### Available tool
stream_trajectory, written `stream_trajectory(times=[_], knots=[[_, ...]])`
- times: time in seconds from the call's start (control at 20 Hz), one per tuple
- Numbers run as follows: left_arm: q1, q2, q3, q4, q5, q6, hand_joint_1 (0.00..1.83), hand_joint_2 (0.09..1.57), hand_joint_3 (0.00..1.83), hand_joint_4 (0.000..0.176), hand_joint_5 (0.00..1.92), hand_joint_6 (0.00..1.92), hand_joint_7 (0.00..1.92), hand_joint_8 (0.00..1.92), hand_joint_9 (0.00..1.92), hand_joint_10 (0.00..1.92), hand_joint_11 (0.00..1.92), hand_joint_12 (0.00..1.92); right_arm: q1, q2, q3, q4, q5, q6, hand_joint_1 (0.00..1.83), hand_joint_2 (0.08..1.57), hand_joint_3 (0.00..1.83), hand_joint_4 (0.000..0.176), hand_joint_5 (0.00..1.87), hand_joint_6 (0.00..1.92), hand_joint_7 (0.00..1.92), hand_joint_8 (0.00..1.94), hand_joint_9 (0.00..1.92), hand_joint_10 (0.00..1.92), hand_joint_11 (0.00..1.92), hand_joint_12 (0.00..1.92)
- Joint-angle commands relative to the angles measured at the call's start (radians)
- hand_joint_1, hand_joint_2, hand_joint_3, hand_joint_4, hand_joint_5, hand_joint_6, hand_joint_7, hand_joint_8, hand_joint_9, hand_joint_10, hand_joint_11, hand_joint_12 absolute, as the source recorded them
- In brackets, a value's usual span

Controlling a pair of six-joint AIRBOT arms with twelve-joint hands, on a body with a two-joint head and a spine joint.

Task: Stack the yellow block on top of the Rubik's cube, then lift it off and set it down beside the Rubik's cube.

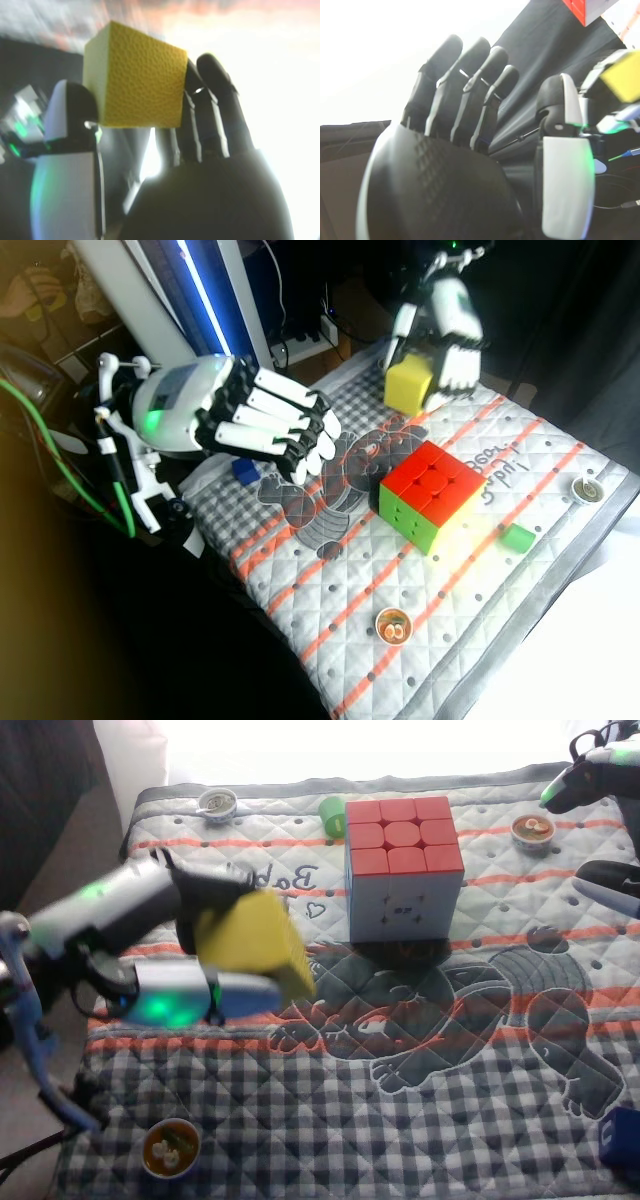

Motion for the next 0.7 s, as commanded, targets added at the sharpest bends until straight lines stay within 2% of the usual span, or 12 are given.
stream_trajectory(times=[0.0, 0.1, 0.15, 0.2, 0.25, 0.3, 0.35, 0.4, 0.45, 0.55, 0.6, 0.65], knots=[[-0.016, 0.001, 0.011, 0.021, 0.156, -0.038, 1.15, 1.26, 0.0, 0.0, 0.81, 1.21, 0.64, 1.57, 0.53, 1.54, 0.48, 1.92, 0.015, -0.001, 0.005, -0.007, 0.121, 0.0, 1.07, 1.09, 0.0, 0.0, 0.71, 0.68, 0.82, 0.57, 0.64, 0.99, 0.39, 1.53], [-0.026, 0.0, 0.022, 0.035, 0.184, -0.076, 1.16, 1.22, 0.0, 0.0, 0.85, 1.16, 0.72, 1.46, 0.65, 1.51, 0.66, 1.88, 0.014, -0.001, 0.005, -0.007, 0.121, 0.0, 1.08, 1.09, 0.0, 0.0, 0.69, 0.69, 0.8, 0.62, 0.62, 1.04, 0.37, 1.55], [-0.027, 0.0, 0.022, 0.035, 0.186, -0.078, 1.17, 1.22, 0.0, 0.0, 0.85, 1.17, 0.73, 1.43, 0.69, 1.49, 0.67, 1.84, 0.014, -0.001, 0.005, -0.007, 0.121, 0.0, 1.07, 1.1, 0.0, 0.0, 0.68, 0.71, 0.78, 0.71, 0.58, 1.14, 0.33, 1.64], [-0.047, -0.003, 0.036, 0.045, 0.211, -0.101, 1.17, 1.23, 0.0, 0.0, 0.87, 1.18, 0.66, 1.49, 0.58, 1.51, 0.52, 1.9, 0.014, -0.001, 0.006, -0.006, 0.121, 0.0, 1.09, 1.1, 0.0, 0.0, 0.64, 0.8, 0.75, 0.84, 0.55, 1.24, 0.28, 1.71], [-0.066, -0.008, 0.044, 0.05, 0.224, -0.104, 1.15, 1.25, 0.0, 0.0, 0.83, 1.26, 0.63, 1.52, 0.51, 1.53, 0.45, 1.92, 0.014, -0.002, 0.007, -0.006, 0.121, 0.0, 1.1, 1.1, 0.0, 0.0, 0.6, 0.87, 0.72, 0.92, 0.53, 1.28, 0.26, 1.75], [-0.096, -0.017, 0.056, 0.061, 0.227, -0.104, 1.16, 1.24, 0.0, 0.0, 0.81, 1.31, 0.67, 1.44, 0.49, 1.44, 0.36, 1.92, 0.014, -0.004, 0.008, -0.006, 0.121, 0.0, 1.13, 1.09, 0.0, 0.0, 0.6, 0.91, 0.72, 0.96, 0.52, 1.31, 0.23, 1.78], [-0.129, -0.032, 0.075, 0.073, 0.218, -0.104, 1.17, 1.24, 0.0, 0.0, 0.84, 1.28, 0.64, 1.46, 0.43, 1.39, 0.23, 1.92, 0.014, -0.006, 0.01, -0.005, 0.121, 0.0, 1.16, 1.1, 0.0, 0.0, 0.57, 0.97, 0.69, 1.04, 0.51, 1.38, 0.26, 1.8], [-0.161, -0.053, 0.097, 0.079, 0.199, -0.104, 1.16, 1.24, 0.0, 0.0, 0.84, 1.25, 0.66, 1.45, 0.48, 1.36, 0.24, 1.88, 0.014, -0.008, 0.012, -0.005, 0.121, 0.0, 1.11, 1.2, 0.02, 0.0, 0.71, 1.26, 0.67, 1.12, 0.53, 1.43, 0.3, 1.81], [-0.201, -0.083, 0.131, 0.088, 0.163, -0.104, 1.18, 1.22, 0.0, 0.0, 0.88, 1.23, 0.7, 1.37, 0.51, 1.27, 0.24, 1.82, 0.014, -0.01, 0.014, -0.005, 0.121, 0.0, 1.1, 1.22, 0.02, 0.0, 0.73, 1.34, 0.66, 1.14, 0.53, 1.45, 0.3, 1.81], [-0.265, -0.132, 0.184, 0.106, 0.099, -0.104, 1.17, 1.21, 0.0, 0.0, 0.86, 1.16, 0.74, 1.4, 0.55, 1.35, 0.38, 1.88, 0.014, -0.015, 0.018, -0.005, 0.121, 0.0, 1.1, 1.23, 0.01, 0.0, 0.73, 1.36, 0.65, 1.17, 0.53, 1.46, 0.31, 1.82], [-0.298, -0.152, 0.205, 0.116, 0.068, -0.104, 1.18, 1.19, 0.0, 0.008, 0.9, 1.13, 0.78, 1.32, 0.58, 1.28, 0.34, 1.82, 0.014, -0.018, 0.02, -0.005, 0.121, 0.0, 1.09, 1.24, 0.0, 0.0, 0.73, 1.37, 0.65, 1.19, 0.52, 1.48, 0.31, 1.83], [-0.331, -0.176, 0.228, 0.126, 0.032, -0.104, 1.18, 1.19, 0.0, 0.001, 0.9, 1.18, 0.79, 1.27, 0.6, 1.19, 0.38, 1.74, 0.013, -0.02, 0.021, -0.005, 0.121, 0.0, 1.1, 1.24, 0.0, 0.0, 0.74, 1.36, 0.65, 1.21, 0.53, 1.49, 0.32, 1.83]])
